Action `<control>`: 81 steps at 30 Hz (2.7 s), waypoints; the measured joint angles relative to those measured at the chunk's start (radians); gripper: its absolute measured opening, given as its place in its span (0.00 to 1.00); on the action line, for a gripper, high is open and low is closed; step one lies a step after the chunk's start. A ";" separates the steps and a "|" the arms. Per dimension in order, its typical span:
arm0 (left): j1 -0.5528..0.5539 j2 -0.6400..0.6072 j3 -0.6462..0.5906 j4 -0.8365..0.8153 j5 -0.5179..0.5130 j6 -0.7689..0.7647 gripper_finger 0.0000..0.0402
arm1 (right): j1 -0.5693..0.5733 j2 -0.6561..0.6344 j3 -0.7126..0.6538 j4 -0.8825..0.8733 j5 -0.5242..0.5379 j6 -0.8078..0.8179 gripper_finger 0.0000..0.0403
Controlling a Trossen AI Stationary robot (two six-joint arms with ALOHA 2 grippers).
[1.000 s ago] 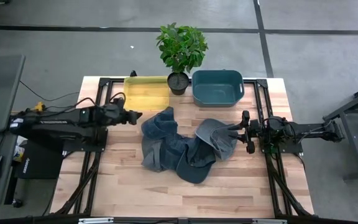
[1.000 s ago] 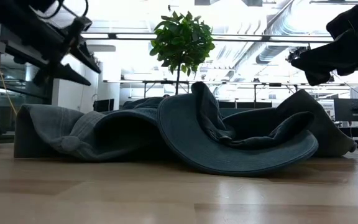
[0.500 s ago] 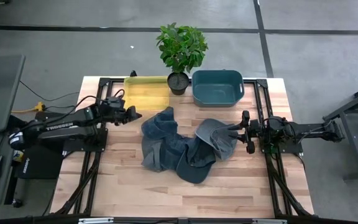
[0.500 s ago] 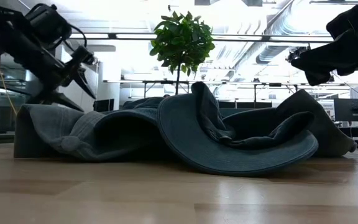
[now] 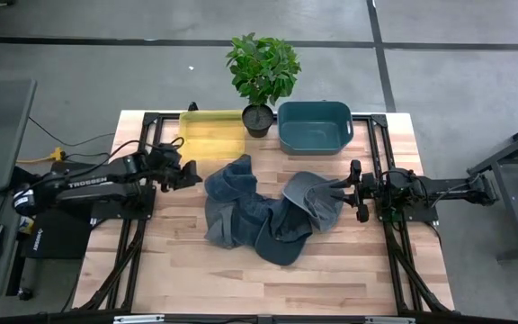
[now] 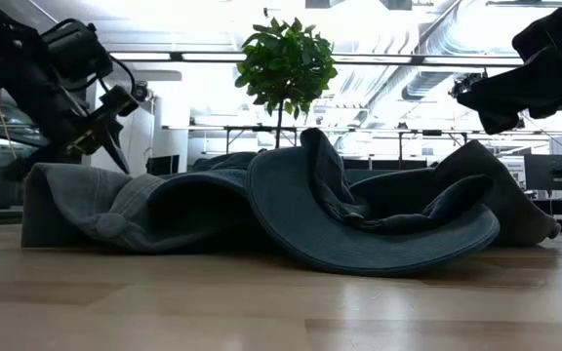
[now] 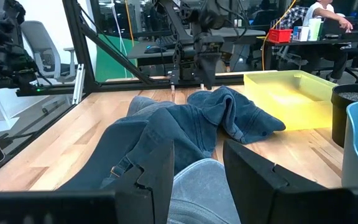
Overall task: Pick & Place hat
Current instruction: Put the top blue cap into the blue bin
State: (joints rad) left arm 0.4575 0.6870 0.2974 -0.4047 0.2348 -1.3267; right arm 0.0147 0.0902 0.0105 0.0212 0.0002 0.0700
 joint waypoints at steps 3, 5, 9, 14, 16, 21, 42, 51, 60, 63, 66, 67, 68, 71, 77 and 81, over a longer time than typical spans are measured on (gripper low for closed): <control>0.000 0.014 0.000 -0.001 -0.007 -0.016 0.47 | 0.000 0.000 0.000 0.000 0.000 0.000 0.33; 0.000 0.014 0.000 0.000 -0.013 -0.021 0.47 | 0.000 0.000 0.000 0.000 0.000 0.000 0.33; -0.005 0.032 0.000 0.023 0.004 -0.041 0.47 | 0.000 0.000 0.000 0.000 0.000 0.000 0.33; -0.078 0.092 0.000 0.043 -0.032 -0.094 0.47 | 0.000 0.000 0.000 0.000 0.000 0.000 0.33; -0.113 0.119 0.000 0.087 -0.050 -0.127 0.47 | 0.000 0.000 0.000 0.000 0.000 0.000 0.33; -0.175 0.176 0.001 0.205 -0.141 -0.200 0.47 | 0.000 0.000 0.000 0.001 0.000 0.000 0.33; -0.191 0.313 0.001 0.470 -0.171 -0.252 0.40 | 0.000 0.000 0.000 0.001 0.000 0.000 0.33; -0.190 0.305 0.006 0.507 -0.173 -0.211 0.03 | 0.000 0.000 0.000 0.001 0.000 0.000 0.33; -0.189 0.297 0.001 0.599 -0.179 -0.175 0.02 | 0.000 0.000 0.000 0.001 0.000 0.000 0.33; -0.189 0.297 0.014 0.627 -0.198 -0.148 0.02 | 0.000 0.000 0.000 0.001 0.000 0.000 0.33; -0.189 0.273 0.032 0.628 -0.211 -0.105 0.02 | 0.000 0.000 0.000 0.001 0.000 0.000 0.33; -0.189 0.264 0.039 0.631 -0.213 -0.095 0.02 | 0.000 0.000 0.000 0.001 0.000 0.000 0.33; -0.189 0.255 0.046 0.631 -0.213 -0.090 0.02 | 0.000 0.000 0.000 0.001 0.000 0.000 0.33; -0.189 0.224 0.062 0.625 -0.211 -0.065 0.02 | 0.000 0.000 0.000 0.002 0.000 0.000 0.33; -0.189 0.148 0.077 0.611 -0.200 -0.044 0.02 | 0.000 0.000 0.000 0.002 0.000 0.000 0.33; -0.189 0.103 0.077 0.618 -0.177 0.004 0.02 | 0.000 0.000 0.000 0.002 0.000 0.000 0.33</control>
State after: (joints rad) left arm 0.2684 0.7902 0.3744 0.2137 0.0580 -1.3225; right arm 0.0147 0.0906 0.0105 0.0227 -0.0002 0.0704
